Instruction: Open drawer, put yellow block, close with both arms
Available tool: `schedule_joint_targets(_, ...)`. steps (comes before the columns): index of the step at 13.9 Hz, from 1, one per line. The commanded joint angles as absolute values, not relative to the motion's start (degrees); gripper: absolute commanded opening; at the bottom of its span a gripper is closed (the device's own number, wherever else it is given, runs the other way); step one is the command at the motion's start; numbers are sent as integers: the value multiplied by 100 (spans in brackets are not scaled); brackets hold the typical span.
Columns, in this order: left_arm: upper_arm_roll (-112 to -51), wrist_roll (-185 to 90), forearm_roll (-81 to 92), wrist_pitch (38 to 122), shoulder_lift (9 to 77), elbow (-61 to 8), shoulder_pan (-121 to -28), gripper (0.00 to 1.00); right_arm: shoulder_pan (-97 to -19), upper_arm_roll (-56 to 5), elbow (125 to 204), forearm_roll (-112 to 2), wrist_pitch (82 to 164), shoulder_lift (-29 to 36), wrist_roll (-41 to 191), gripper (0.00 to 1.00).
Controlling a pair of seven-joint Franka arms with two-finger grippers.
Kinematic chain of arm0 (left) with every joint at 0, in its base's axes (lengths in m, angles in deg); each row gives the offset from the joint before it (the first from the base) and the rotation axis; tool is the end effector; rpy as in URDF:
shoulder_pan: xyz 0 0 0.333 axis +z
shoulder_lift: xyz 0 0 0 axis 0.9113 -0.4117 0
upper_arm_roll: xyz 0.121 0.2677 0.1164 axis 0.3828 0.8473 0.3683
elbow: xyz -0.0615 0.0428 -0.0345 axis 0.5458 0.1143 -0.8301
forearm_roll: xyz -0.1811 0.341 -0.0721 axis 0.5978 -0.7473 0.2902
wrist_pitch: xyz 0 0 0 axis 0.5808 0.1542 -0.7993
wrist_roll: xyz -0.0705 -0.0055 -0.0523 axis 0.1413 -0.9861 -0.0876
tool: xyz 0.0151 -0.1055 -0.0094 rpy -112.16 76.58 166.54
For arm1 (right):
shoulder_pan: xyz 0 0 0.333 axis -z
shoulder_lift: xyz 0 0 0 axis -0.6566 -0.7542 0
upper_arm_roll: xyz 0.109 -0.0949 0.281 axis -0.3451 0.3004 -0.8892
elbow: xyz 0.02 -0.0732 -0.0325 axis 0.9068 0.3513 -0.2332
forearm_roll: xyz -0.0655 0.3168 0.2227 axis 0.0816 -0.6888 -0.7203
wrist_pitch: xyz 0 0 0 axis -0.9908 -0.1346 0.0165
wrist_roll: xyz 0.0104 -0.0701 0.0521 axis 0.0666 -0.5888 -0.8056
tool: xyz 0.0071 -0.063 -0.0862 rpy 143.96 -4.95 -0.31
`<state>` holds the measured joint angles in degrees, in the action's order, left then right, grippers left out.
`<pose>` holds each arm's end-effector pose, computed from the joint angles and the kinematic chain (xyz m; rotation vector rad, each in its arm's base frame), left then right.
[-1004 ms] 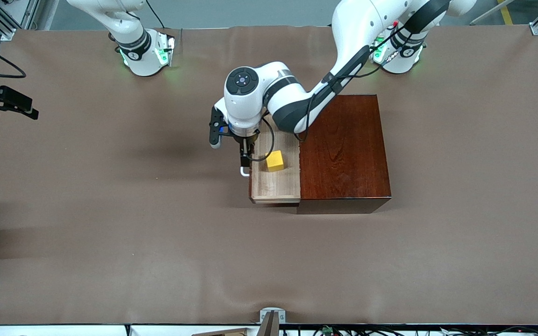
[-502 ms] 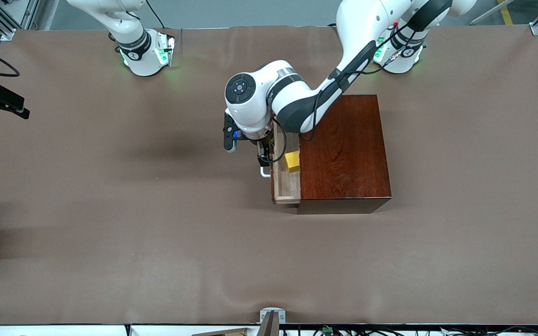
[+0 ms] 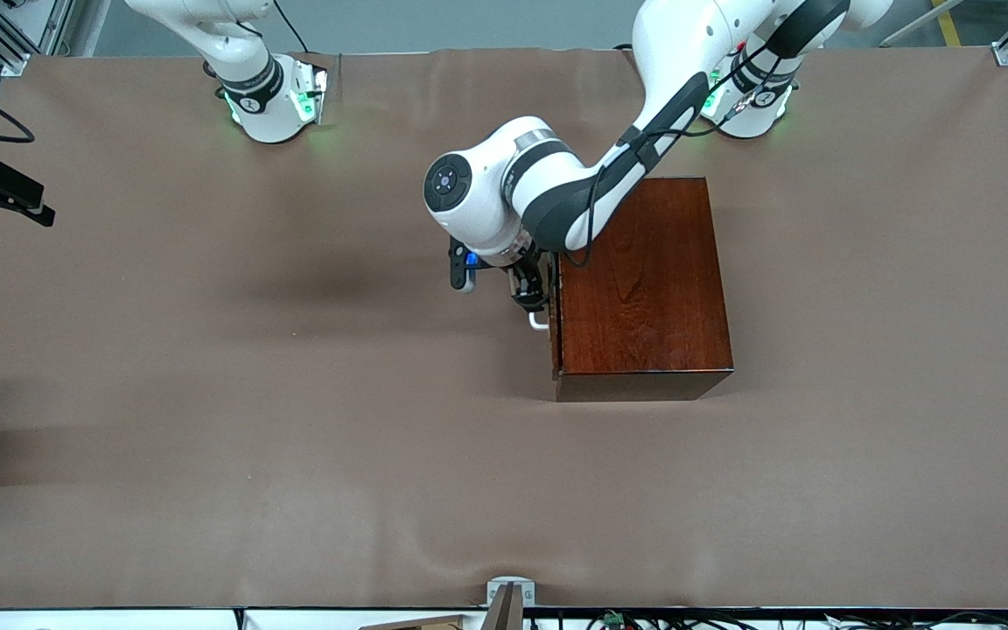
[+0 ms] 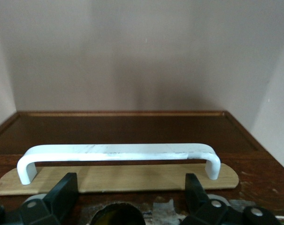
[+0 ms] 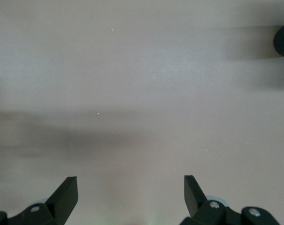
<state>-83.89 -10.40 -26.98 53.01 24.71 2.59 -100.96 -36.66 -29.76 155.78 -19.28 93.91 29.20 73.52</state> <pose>0.4781 -0.5193 0.3133 -2.0708 2.0064 0.4729 0.5352 -0.0476 0.6402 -3.1208 -0.0354 0.0351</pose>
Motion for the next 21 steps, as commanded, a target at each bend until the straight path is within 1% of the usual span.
schedule_joint_targets(1,-8301,-1083,-2883,4906,2594,71,-10058,100,-3612,-3065,15556,-1987,9363,2951,7378,100)
schedule_joint_targets(4,-8231,-1118,-2866,4906,2647,71,-10058,100,-3542,-3056,15547,-1987,9390,2934,7396,100)
schedule_joint_targets(5,-8231,-1179,-2857,5019,2620,80,-10093,100,-3559,-3056,15538,-1987,9363,2934,7396,100)
schedule_joint_targets(7,-8309,-1512,-2848,5772,2646,89,-10163,100,-3577,-3056,15529,-1995,9372,2942,7396,100)
schedule_joint_targets(8,-8336,-1879,-2839,6019,2664,97,-10164,100,-3603,-3056,15538,-1978,9363,2934,7396,100)
schedule_joint_targets(9,-8371,-2283,-2831,6100,2769,115,-10172,100,-3595,-3056,15538,-1986,9372,2934,7396,100)
schedule_joint_targets(11,-8407,-3257,-2796,6101,3346,106,-10164,100,-3594,-3056,15538,-1987,9372,2934,7396,100)
schedule_joint_targets(13,-8389,-4549,-2760,5892,3918,89,-10085,100,-3595,-3056,15529,-1995,9372,2934,7396,100)
schedule_joint_targets(14,-8328,-5121,-2647,5568,4191,89,-10024,100,-3595,-3065,15529,-1995,9363,2934,7396,100)
schedule_joint_targets(17,-8327,-5504,-2401,4864,4991,-8,-9383,100,-3612,-3056,15494,-1987,9363,2934,7396,100)
schedule_joint_targets(19,-8327,-5513,-2059,4599,5361,-34,-8735,100,-3586,-3065,15494,-1995,9363,2934,7396,100)
schedule_joint_targets(21,-8327,-5531,-1393,4493,5564,-34,-7866,100,-3594,-3065,15477,-1995,9363,2934,7396,100)
